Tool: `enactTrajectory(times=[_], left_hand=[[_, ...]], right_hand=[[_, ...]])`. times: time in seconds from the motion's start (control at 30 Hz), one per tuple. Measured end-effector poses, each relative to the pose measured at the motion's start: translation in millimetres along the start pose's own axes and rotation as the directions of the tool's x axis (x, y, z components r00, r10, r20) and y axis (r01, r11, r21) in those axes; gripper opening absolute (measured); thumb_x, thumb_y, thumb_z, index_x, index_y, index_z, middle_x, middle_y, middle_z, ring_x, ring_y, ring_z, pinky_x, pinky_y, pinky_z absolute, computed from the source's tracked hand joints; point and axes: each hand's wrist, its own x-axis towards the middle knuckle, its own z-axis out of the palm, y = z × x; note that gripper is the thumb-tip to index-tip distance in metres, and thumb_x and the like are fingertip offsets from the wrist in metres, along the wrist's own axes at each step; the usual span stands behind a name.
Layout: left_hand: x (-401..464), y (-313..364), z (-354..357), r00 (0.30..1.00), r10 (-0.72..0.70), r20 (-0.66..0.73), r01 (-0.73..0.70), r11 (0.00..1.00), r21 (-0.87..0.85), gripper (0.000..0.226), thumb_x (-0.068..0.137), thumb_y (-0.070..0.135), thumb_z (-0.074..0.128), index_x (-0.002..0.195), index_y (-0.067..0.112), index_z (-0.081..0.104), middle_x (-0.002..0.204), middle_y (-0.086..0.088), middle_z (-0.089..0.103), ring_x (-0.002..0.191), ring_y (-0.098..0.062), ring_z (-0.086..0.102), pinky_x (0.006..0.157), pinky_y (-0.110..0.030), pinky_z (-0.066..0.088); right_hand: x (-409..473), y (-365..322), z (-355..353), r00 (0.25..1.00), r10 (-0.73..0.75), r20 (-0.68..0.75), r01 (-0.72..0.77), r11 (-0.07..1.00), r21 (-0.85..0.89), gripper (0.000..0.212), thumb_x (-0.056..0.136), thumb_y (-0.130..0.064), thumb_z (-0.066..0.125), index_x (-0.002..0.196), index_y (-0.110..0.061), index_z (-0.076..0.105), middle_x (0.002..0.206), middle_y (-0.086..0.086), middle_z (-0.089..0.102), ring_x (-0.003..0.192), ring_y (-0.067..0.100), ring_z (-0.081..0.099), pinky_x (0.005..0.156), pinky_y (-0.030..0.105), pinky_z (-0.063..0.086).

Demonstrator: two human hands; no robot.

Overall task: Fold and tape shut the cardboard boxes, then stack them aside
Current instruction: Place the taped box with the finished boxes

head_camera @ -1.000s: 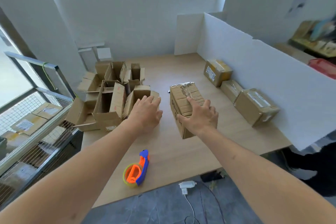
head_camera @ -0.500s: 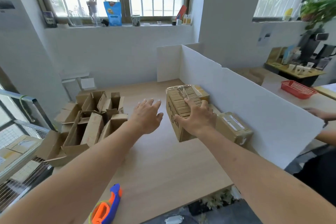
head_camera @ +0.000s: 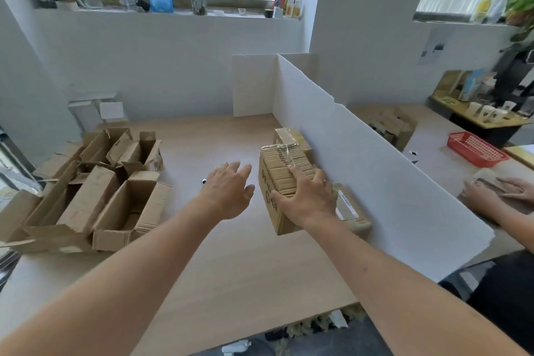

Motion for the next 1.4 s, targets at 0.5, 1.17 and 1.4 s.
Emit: enactTrajectory(times=[0.5,1.17,1.4], left_hand=[[126,-56,60,0.995,-0.02,0.1,0.025,0.999,-0.048,0.055,0.105,0.042,0.042,0.152,0.016,0.036,0.153,-0.011,0.042,0.138,-0.031,0.04,0.112,-0.044,0.037],[300,-73,119,0.956,-0.165,0.245,0.182,0.982,-0.049,0.058,0.107,0.04,0.04,0.157,0.016,0.028,0.161,-0.011,0.032,0.146,-0.029,0.031,0.117,-0.041,0.029],[358,-69,143,0.933,-0.205,0.294,0.23,0.972,-0.052,0.055,0.106,0.039,0.041,0.154,0.014,0.032,0.155,-0.012,0.038,0.143,-0.03,0.035,0.116,-0.042,0.032]], right_hand=[[127,-18,80,0.992,0.06,0.112,-0.051,0.995,-0.081,0.083,0.077,-0.082,0.056,0.15,-0.048,0.035,0.143,0.011,0.039,0.129,0.037,0.046,0.111,0.049,0.035],[326,-5,167,0.976,0.022,0.216,-0.017,1.0,-0.022,0.076,0.079,-0.082,0.05,0.145,-0.045,0.043,0.134,0.008,0.046,0.117,0.034,0.052,0.103,0.044,0.039],[385,5,196,0.967,0.002,0.255,0.007,0.999,-0.035,0.074,0.077,-0.069,0.053,0.144,-0.042,0.039,0.142,0.013,0.041,0.12,0.038,0.047,0.103,0.045,0.035]])
